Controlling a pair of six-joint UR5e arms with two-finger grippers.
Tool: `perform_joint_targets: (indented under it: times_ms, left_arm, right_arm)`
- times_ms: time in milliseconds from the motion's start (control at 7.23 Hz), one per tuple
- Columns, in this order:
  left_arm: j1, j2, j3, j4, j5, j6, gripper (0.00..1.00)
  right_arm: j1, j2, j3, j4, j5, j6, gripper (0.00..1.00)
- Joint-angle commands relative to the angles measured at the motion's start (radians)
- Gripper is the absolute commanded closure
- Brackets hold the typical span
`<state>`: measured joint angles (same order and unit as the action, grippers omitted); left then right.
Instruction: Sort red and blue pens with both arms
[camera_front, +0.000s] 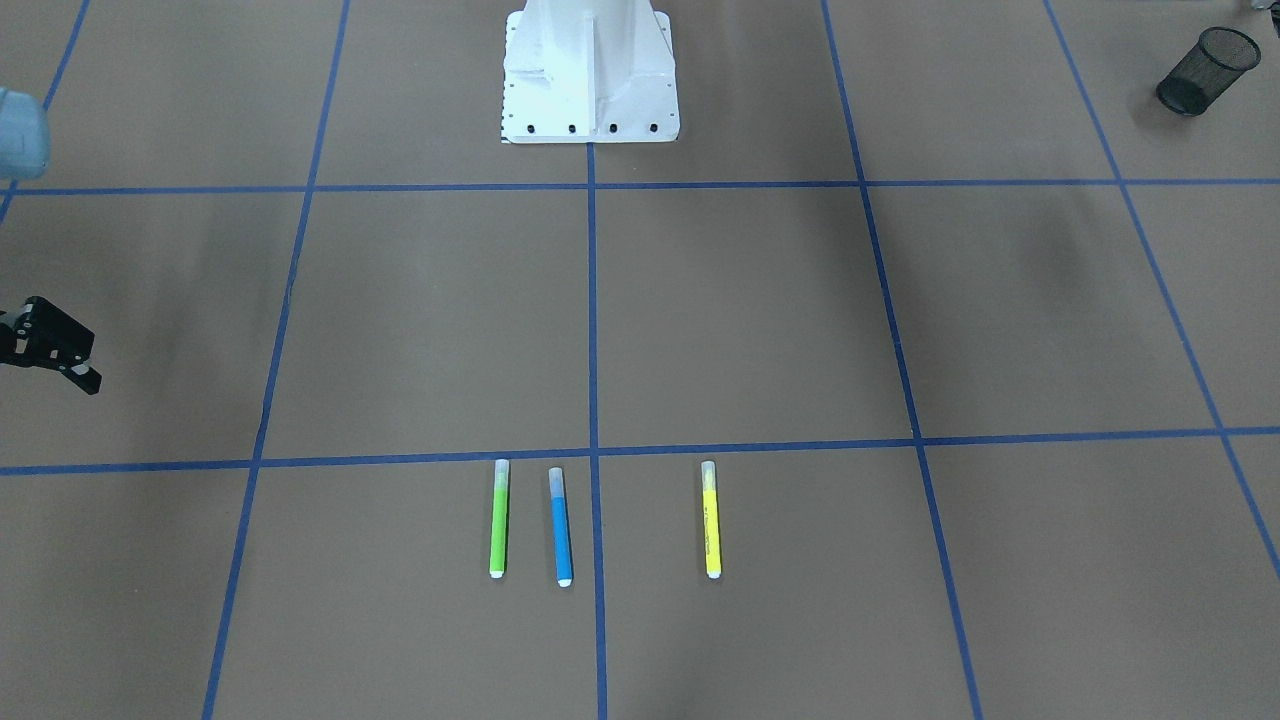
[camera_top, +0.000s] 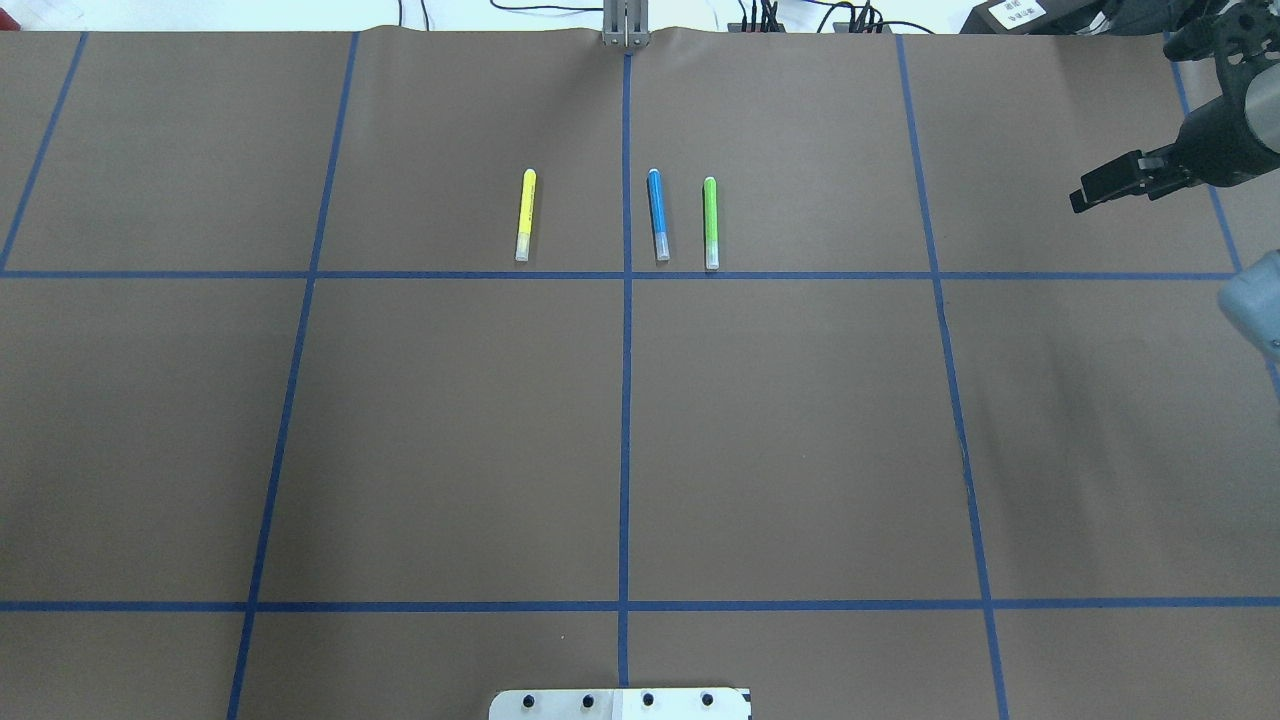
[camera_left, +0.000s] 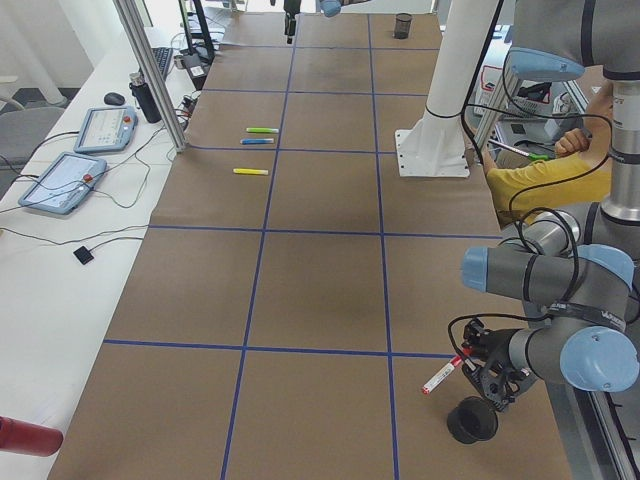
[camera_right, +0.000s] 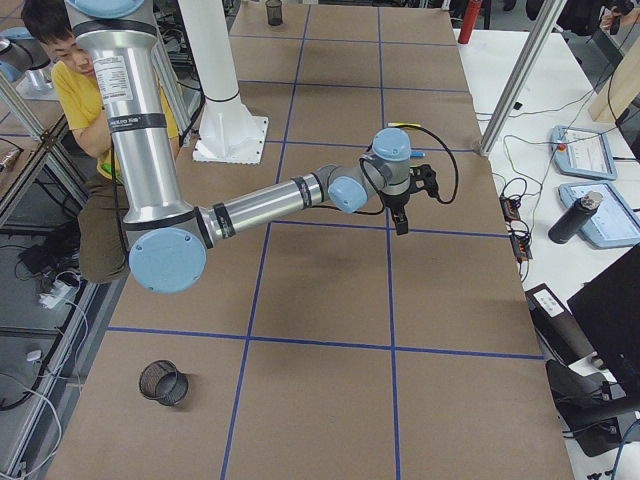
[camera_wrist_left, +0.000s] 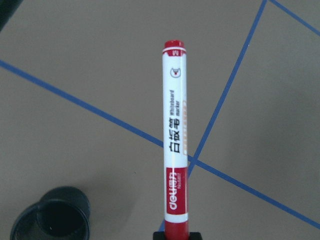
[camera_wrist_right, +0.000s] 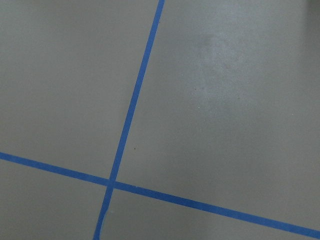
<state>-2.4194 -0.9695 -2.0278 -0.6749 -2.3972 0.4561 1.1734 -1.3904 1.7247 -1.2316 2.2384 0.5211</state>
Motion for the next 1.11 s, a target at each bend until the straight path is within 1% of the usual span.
perform_joint_targets:
  times_ms: [0, 277, 415, 553, 691, 830, 968]
  left_arm:
    - [-0.030, -0.020, 0.099, 0.144, -0.002, -0.070, 1.00]
    - [-0.056, -0.069, 0.115, 0.295, -0.002, -0.158, 1.00]
    - [-0.064, -0.072, 0.126, 0.319, -0.002, -0.244, 1.00]
    - [-0.066, -0.093, 0.180, 0.339, -0.002, -0.269, 1.00]
    - [-0.069, -0.130, 0.283, 0.337, 0.000, -0.267, 1.00]
    - [-0.070, -0.139, 0.338, 0.333, 0.000, -0.266, 1.00]
    - [-0.072, -0.138, 0.371, 0.328, 0.009, -0.261, 1.00]
  right_arm:
    - [0.000, -0.004, 0.001, 0.000, 0.000, 0.000, 0.00]
    - [0.000, 0.002, -0.002, 0.000, 0.001, -0.007, 0.00]
    - [0.000, 0.002, -0.002, 0.000, 0.003, -0.010, 0.00]
    - [0.002, 0.010, 0.004, -0.002, 0.015, -0.013, 0.00]
    - [0.002, 0.008, 0.006, 0.000, 0.010, -0.004, 0.00]
    - [0.002, 0.007, 0.007, 0.000, 0.010, -0.003, 0.00]
    - [0.002, 0.007, 0.007, 0.001, 0.007, -0.003, 0.00]
